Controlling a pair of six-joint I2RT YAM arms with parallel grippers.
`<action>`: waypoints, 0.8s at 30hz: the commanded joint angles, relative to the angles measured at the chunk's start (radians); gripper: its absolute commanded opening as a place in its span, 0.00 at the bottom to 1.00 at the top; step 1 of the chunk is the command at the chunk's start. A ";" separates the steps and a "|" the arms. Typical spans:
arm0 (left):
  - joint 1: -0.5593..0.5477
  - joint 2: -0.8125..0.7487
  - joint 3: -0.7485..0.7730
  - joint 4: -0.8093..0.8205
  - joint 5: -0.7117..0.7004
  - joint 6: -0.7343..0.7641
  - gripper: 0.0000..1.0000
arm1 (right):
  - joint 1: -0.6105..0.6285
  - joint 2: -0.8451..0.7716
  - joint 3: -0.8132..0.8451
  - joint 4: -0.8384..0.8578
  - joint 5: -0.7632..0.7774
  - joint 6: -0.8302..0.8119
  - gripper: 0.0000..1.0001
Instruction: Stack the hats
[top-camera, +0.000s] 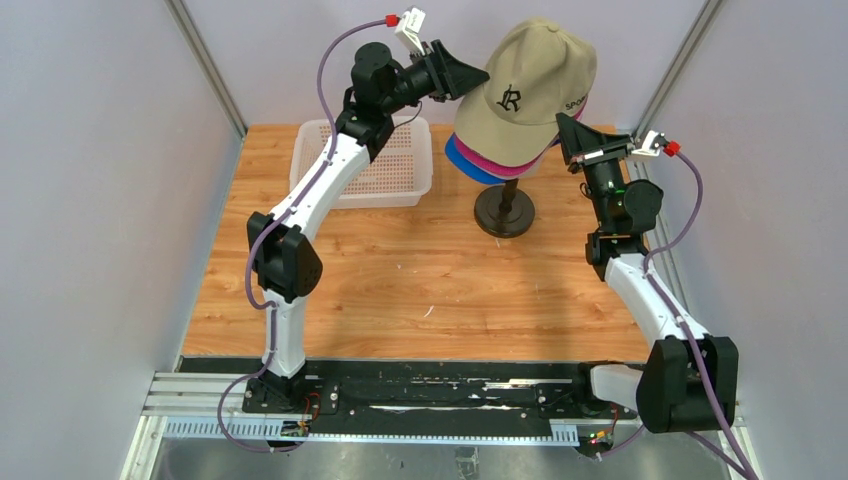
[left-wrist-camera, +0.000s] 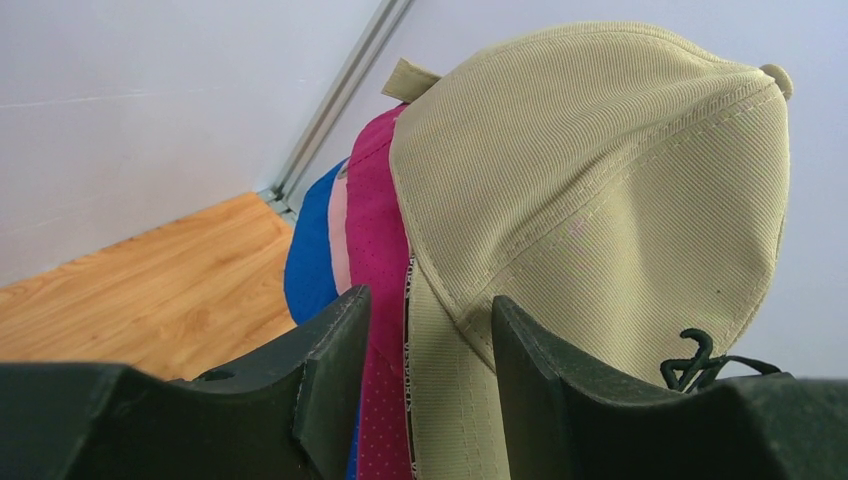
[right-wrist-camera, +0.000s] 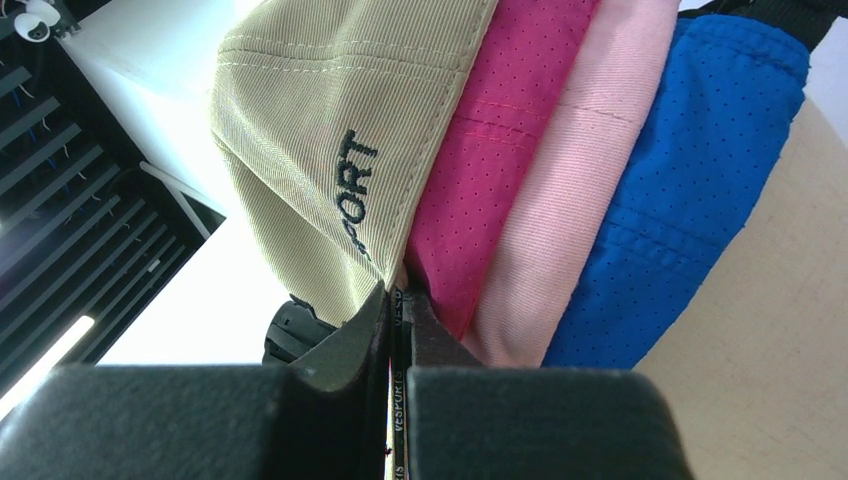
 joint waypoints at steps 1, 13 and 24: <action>0.006 0.020 -0.002 -0.002 0.003 0.010 0.52 | 0.022 -0.012 -0.035 -0.183 0.034 -0.057 0.01; 0.007 -0.005 -0.011 -0.062 -0.040 0.057 0.52 | 0.022 -0.025 -0.017 -0.228 0.025 -0.085 0.01; 0.019 -0.139 -0.002 -0.259 -0.250 0.228 0.57 | 0.022 -0.097 0.032 -0.300 0.022 -0.192 0.40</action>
